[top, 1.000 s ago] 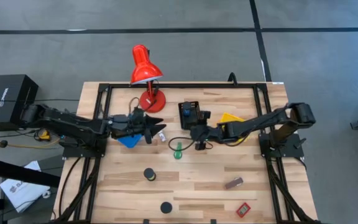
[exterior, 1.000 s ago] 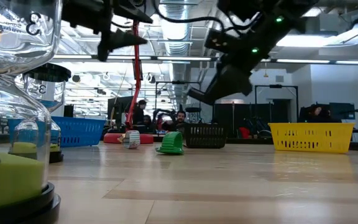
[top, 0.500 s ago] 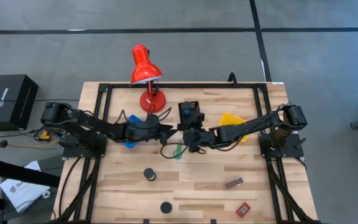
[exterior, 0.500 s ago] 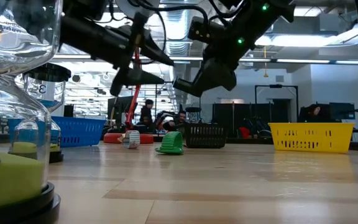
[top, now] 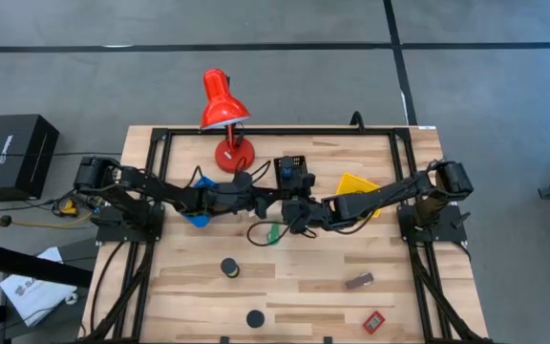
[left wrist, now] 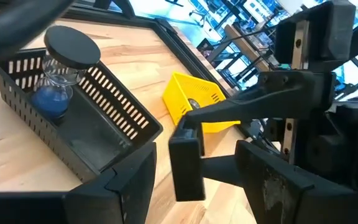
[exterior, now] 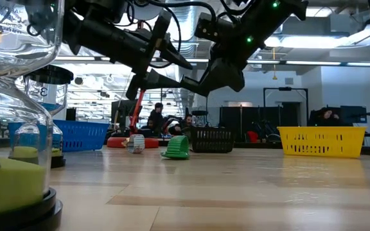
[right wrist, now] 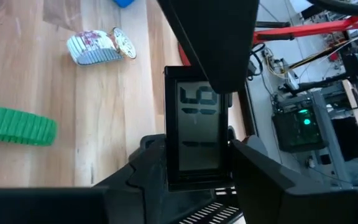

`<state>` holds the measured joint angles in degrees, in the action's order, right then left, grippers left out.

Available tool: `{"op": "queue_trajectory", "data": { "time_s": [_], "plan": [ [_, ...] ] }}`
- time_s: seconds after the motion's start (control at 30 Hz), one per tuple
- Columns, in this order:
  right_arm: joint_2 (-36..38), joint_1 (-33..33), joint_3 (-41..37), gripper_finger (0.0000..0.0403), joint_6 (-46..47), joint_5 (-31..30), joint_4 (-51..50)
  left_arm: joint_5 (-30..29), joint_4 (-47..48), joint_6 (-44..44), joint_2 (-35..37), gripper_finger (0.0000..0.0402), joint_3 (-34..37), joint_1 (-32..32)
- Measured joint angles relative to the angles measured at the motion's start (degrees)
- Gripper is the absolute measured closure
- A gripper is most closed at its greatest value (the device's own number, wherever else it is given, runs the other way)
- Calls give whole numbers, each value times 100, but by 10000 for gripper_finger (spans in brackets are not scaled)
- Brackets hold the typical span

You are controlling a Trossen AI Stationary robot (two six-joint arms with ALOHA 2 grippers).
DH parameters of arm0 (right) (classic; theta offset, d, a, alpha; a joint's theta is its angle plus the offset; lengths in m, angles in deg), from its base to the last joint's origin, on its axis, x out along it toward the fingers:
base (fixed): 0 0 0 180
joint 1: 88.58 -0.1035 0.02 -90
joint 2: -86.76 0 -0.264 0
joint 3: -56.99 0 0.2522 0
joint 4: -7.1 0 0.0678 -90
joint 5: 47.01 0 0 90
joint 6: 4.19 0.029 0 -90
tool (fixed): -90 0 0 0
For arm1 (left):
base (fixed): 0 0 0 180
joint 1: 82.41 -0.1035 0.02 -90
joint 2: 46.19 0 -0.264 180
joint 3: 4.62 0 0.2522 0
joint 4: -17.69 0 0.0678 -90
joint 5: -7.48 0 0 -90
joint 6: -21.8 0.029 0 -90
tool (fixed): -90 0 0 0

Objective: Pick & Place Office items
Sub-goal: Put the black digital clock into the blue basket

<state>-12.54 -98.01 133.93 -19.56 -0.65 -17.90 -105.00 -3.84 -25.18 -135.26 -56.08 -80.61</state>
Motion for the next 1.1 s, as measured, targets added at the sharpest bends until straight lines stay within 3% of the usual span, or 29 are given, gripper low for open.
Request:
{"op": "queue_trajectory", "data": {
  "time_s": [0.27,1.1],
  "plan": [
    [0,3,0,248,-391,-22,525,2,3,0,0,196,0,2],
    [-2,26,-2,241,-761,-20,827,-112,-3,-11,9,339,2,-122]
  ]
}}
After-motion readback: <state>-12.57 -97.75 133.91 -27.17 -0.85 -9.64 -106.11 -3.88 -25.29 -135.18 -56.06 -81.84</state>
